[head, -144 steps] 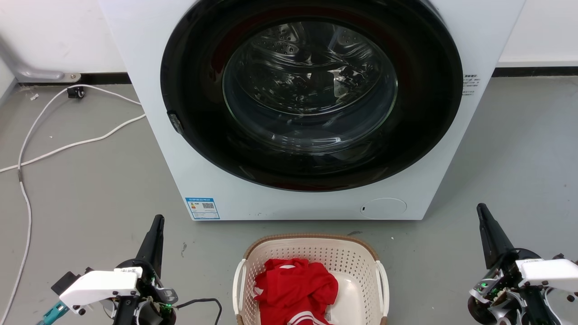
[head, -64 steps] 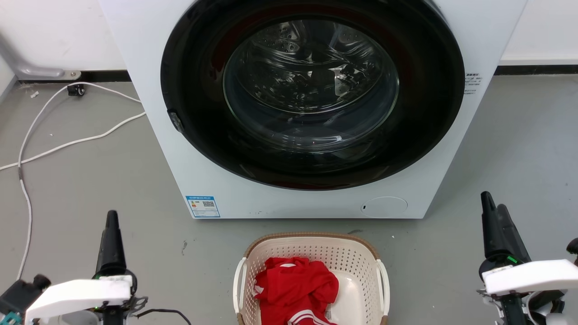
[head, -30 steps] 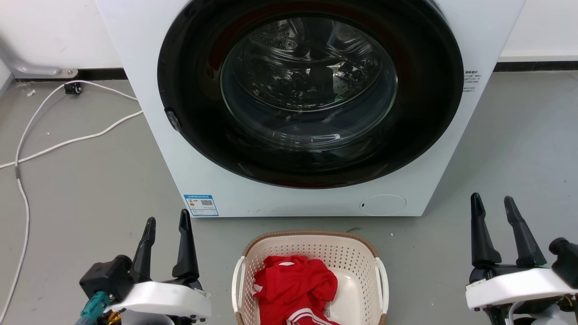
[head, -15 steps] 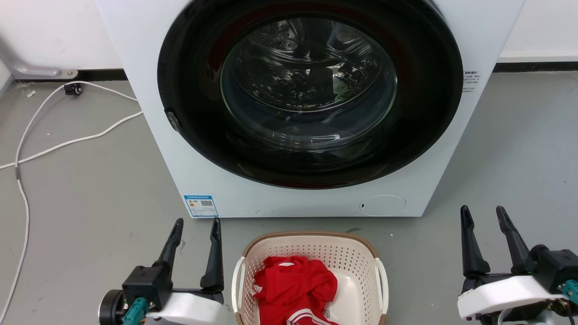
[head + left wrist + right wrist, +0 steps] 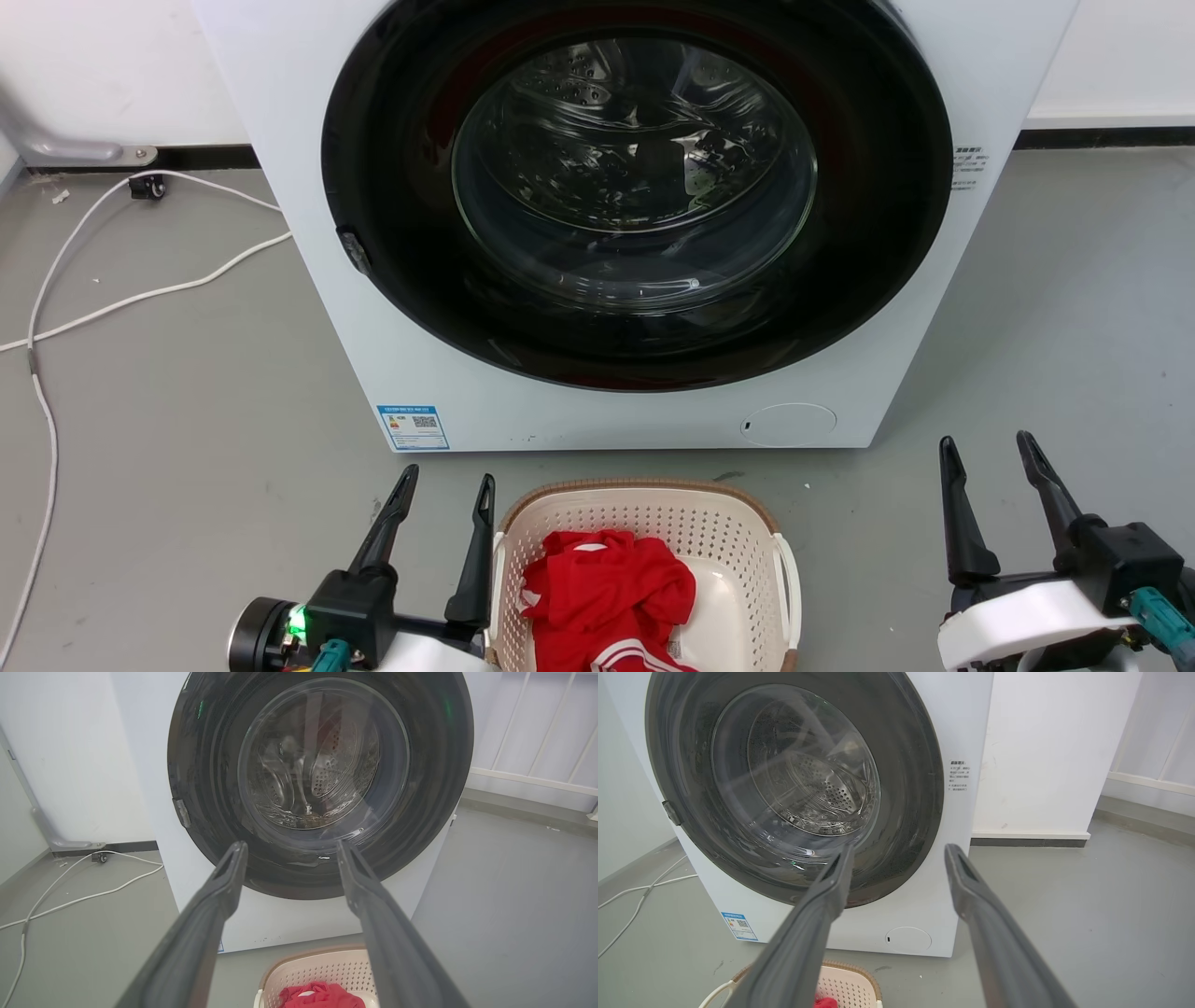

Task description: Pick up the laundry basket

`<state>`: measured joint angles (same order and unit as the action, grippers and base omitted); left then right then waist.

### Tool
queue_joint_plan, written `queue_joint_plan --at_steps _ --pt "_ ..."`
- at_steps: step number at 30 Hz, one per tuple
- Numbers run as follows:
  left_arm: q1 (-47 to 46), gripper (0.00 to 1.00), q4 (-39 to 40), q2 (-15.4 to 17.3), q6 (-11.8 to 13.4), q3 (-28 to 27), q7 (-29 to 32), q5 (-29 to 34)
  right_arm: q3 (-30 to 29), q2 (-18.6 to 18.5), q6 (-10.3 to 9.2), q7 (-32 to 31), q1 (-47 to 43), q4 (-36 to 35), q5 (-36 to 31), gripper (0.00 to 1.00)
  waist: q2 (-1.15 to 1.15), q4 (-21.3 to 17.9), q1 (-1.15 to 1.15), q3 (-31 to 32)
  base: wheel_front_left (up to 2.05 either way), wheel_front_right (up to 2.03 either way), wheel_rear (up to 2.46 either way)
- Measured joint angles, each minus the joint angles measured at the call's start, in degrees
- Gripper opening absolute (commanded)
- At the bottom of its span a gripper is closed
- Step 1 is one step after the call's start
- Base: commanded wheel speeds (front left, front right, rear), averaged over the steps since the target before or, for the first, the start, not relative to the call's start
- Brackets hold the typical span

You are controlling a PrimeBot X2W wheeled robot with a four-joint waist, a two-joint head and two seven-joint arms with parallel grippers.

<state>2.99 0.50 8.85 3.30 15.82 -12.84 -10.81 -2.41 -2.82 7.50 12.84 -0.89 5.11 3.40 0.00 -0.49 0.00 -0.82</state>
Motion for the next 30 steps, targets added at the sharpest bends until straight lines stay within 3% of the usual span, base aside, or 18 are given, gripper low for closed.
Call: queue_joint_plan --at_steps 10,16,21,30 --pt "0.42 1.00 0.77 -1.67 -0.31 -1.46 -1.03 3.26 0.59 0.00 0.00 1.02 -0.27 -0.04 -2.29 1.00 0.00 0.18 0.00 -0.17 0.00 0.00 0.00" --pt "1.35 1.00 0.96 -3.90 -3.09 -5.26 -1.57 3.13 0.69 -0.02 0.00 1.60 -0.29 1.35 0.68 1.00 0.00 0.15 0.00 -0.26 0.00 0.00 0.00" --pt "1.79 1.00 0.21 -5.06 -5.27 -7.39 -2.08 4.75 1.09 -0.02 0.00 2.11 -0.27 1.94 -0.52 1.00 0.00 0.07 0.00 -0.22 0.00 0.00 0.00" --pt "1.80 1.00 -0.58 -5.78 -7.01 -8.22 -2.23 6.71 1.18 -0.02 0.00 2.20 -0.20 2.27 -0.59 1.00 0.00 -0.12 0.00 -0.11 0.00 0.00 0.00"
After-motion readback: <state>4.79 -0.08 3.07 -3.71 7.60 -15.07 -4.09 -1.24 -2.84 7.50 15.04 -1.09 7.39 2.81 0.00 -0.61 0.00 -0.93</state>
